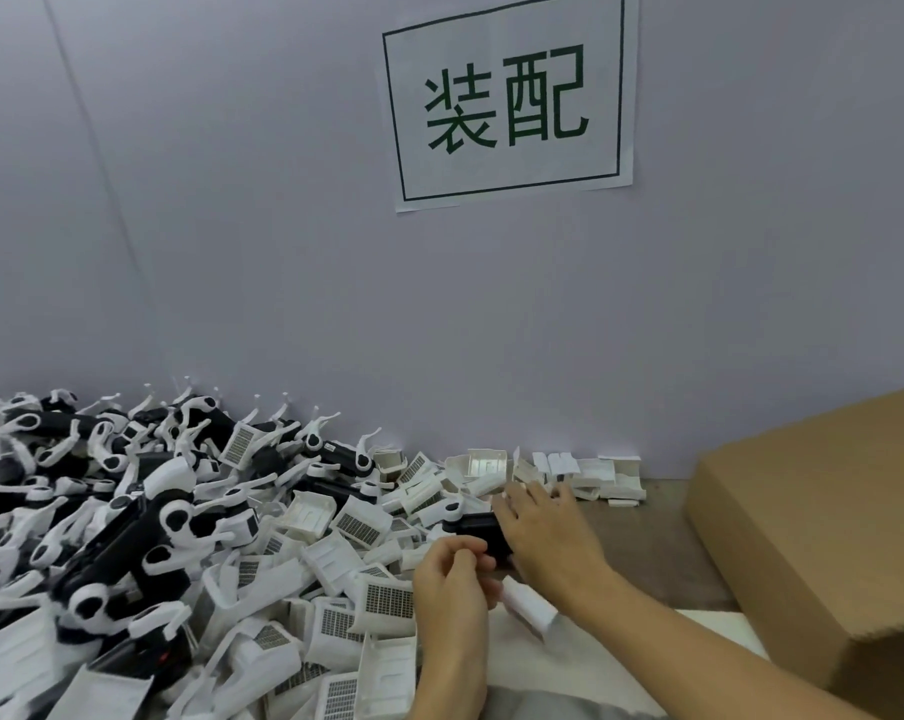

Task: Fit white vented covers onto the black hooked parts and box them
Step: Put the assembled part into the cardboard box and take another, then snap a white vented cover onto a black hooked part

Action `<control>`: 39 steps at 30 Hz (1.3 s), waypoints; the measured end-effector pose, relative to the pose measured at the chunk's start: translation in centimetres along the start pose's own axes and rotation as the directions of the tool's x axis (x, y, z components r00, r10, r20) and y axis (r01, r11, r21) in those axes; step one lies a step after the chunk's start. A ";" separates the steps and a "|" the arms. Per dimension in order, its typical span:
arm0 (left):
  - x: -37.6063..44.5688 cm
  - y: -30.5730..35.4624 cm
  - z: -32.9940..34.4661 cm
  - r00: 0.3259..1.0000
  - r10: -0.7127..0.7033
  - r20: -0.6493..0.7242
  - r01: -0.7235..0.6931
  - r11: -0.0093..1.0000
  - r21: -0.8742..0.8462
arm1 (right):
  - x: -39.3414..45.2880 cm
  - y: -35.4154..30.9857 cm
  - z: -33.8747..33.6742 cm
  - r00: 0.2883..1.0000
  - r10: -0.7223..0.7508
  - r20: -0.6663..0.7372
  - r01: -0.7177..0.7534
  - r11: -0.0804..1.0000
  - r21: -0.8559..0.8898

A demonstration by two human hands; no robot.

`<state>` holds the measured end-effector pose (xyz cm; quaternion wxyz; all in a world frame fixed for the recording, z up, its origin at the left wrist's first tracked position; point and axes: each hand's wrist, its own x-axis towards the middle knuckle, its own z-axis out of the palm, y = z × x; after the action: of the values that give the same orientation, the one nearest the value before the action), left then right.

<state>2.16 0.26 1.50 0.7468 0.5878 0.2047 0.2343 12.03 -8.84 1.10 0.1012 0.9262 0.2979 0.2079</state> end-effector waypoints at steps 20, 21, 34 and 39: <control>-0.9 0.1 0.4 0.980 0.026 0.195 -0.035 0.998 0.043 | -7.0 1.1 -2.0 0.700 0.626 0.344 -0.211 -0.278 0.937; -1.0 0.1 0.5 0.975 0.037 0.218 -0.049 0.997 0.053 | -7.1 0.8 -1.9 0.725 0.612 0.315 -0.224 -0.223 0.949; -1.5 0.3 0.7 0.967 0.143 0.211 -0.132 0.989 -0.068 | -7.7 -1.1 -2.8 0.965 0.260 -0.031 -0.051 0.302 0.952; -1.2 -0.5 1.0 0.933 0.206 0.296 -0.228 0.973 0.039 | -7.5 -1.1 -2.4 0.950 0.312 -0.014 -0.090 0.317 0.944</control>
<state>1.84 -1.30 1.24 0.7163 0.6616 0.0352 0.2191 4.86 -12.25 0.43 -0.5021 0.8209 0.2530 0.0999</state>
